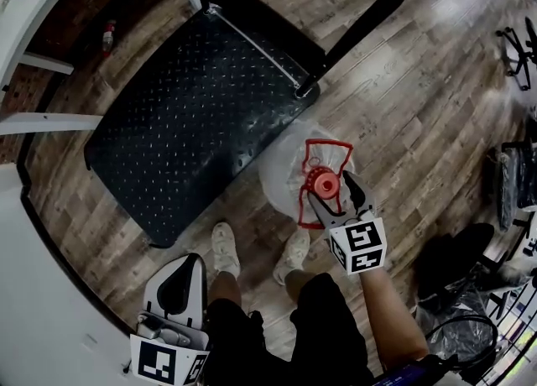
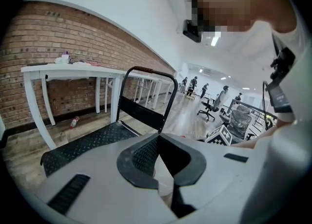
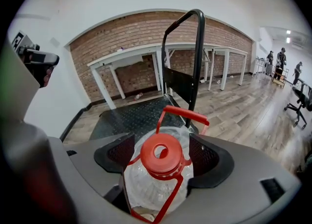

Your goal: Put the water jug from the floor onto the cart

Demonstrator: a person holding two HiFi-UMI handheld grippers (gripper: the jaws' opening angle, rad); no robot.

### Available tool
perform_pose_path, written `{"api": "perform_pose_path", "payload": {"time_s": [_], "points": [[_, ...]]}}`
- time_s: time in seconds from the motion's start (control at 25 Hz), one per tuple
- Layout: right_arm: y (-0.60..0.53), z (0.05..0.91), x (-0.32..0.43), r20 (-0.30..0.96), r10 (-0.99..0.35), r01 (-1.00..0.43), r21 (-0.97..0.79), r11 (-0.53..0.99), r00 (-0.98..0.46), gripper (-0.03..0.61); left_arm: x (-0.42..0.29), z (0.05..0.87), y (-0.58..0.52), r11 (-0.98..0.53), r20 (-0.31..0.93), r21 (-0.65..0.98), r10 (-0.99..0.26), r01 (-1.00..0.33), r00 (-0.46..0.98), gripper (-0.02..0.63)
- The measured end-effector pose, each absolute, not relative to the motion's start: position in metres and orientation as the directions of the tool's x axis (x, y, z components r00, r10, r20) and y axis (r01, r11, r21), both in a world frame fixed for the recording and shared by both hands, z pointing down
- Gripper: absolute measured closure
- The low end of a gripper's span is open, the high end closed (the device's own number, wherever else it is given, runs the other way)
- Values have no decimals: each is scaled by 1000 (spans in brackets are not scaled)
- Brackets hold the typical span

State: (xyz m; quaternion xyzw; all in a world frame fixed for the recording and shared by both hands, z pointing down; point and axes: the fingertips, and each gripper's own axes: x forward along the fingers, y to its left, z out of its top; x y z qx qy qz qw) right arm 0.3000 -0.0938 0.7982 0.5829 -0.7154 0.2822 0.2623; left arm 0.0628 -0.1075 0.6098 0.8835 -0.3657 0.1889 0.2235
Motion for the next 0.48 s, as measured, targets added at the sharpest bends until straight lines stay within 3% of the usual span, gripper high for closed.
{"api": "perform_pose_path", "payload": {"time_s": [0.48], "points": [[-99,833,296,734,-657,-982,-70,177,-171,253,53,615,-105,-613,505,260,-572,-746,646,620]]}}
